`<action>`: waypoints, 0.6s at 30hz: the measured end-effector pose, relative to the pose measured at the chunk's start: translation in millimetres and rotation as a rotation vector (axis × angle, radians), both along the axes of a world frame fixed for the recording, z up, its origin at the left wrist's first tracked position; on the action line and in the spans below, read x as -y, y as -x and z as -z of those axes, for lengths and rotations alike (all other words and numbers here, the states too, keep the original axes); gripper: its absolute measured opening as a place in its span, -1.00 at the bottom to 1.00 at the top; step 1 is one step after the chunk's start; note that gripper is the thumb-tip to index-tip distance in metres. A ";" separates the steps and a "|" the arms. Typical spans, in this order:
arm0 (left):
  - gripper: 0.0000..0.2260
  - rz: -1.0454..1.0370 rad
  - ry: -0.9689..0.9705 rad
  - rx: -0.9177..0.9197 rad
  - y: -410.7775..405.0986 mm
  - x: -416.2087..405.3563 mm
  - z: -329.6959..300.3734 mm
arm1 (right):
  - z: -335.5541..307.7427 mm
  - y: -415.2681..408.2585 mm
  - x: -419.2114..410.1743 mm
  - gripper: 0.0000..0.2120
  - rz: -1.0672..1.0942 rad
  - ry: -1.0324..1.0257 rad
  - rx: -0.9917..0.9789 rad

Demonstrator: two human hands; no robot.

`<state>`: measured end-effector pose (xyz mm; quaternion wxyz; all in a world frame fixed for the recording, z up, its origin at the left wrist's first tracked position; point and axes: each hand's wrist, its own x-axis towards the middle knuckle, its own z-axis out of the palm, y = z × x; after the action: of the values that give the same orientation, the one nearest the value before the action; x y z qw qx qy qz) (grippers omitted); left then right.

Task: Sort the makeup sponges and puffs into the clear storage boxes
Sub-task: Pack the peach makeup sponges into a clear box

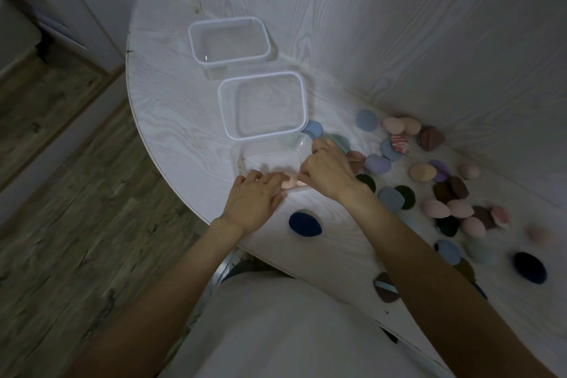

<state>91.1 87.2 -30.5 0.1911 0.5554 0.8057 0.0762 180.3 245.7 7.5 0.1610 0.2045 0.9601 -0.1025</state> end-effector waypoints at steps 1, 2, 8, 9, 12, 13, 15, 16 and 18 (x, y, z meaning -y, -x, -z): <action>-0.64 -0.004 0.000 0.013 0.0 0.3 -1.1 | 0.0 -1.6 -1.4 -0.68 -0.007 0.003 -0.017; -0.63 -0.007 0.001 0.023 -0.1 0.8 -2.1 | -0.9 -3.6 -1.7 -0.67 -0.020 -0.008 -0.030; -0.54 -0.003 -0.020 0.042 1.7 5.5 -6.4 | -1.9 -10.0 -3.7 -0.76 0.033 0.050 -0.153; -0.51 0.000 -0.012 0.049 2.6 5.3 -6.7 | -2.1 -10.4 -3.8 -0.76 0.050 0.056 -0.165; -0.47 -0.004 -0.007 0.069 3.3 4.8 -6.2 | -0.5 -13.2 -3.1 -0.76 0.059 0.049 -0.179; -0.47 -0.006 -0.016 0.071 3.5 4.0 -5.9 | -0.2 -14.1 -2.8 -0.76 0.059 0.047 -0.185; -0.50 -0.007 -0.051 0.082 3.1 2.1 -4.6 | -0.6 -15.7 -1.8 -0.76 0.069 0.050 -0.200; -0.53 -0.008 -0.070 0.085 2.6 1.8 -4.0 | -0.8 -16.1 -1.1 -0.76 0.072 0.053 -0.210; -0.55 -0.014 -0.091 0.086 3.0 0.4 -3.2 | -1.2 -16.8 0.5 -0.77 0.078 0.056 -0.237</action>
<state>88.1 86.8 -27.3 0.1994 0.5539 0.7965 0.1379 197.1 245.2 8.6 0.0477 0.2235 0.9604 -0.1591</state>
